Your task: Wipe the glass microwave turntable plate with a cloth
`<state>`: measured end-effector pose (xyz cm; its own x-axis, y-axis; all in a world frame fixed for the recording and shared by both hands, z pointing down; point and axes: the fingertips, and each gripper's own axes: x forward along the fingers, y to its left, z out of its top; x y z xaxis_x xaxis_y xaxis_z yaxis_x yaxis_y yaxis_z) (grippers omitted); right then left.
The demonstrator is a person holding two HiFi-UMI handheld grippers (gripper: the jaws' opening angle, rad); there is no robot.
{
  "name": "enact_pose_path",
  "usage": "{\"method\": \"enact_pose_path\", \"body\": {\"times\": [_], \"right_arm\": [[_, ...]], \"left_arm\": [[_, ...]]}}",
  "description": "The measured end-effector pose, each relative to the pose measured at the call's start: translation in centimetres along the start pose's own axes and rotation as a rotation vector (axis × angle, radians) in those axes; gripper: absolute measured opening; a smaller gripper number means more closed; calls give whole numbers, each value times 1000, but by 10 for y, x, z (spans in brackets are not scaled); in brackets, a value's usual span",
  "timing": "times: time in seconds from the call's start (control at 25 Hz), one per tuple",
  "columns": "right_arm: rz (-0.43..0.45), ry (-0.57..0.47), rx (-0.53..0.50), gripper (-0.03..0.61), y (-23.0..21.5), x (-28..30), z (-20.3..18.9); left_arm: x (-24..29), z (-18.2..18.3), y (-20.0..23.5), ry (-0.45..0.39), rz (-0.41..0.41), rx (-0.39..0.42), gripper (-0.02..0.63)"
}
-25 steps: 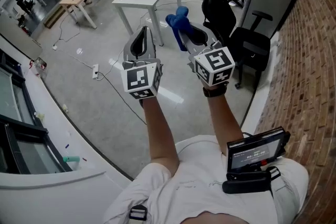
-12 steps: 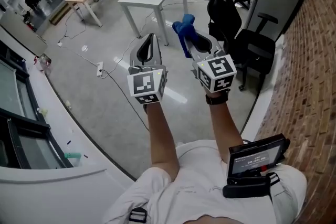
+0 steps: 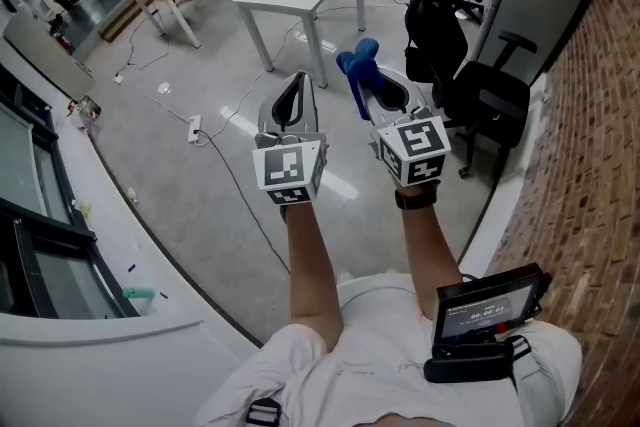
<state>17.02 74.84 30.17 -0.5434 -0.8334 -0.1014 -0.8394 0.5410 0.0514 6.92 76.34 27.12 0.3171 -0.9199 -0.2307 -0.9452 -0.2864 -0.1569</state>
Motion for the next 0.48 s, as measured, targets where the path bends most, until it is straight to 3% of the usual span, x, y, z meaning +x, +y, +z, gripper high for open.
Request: {"method": "enact_pose_path", "body": {"times": [0.2,0.48], "right_arm": [[-7,18,-5,61,14,10,-4],[-3,20,16,61,42,28,-7]], "left_arm": [[-5,-7,17,35,28,49,3],[-21,-7,41,16,18,32,3]]}}
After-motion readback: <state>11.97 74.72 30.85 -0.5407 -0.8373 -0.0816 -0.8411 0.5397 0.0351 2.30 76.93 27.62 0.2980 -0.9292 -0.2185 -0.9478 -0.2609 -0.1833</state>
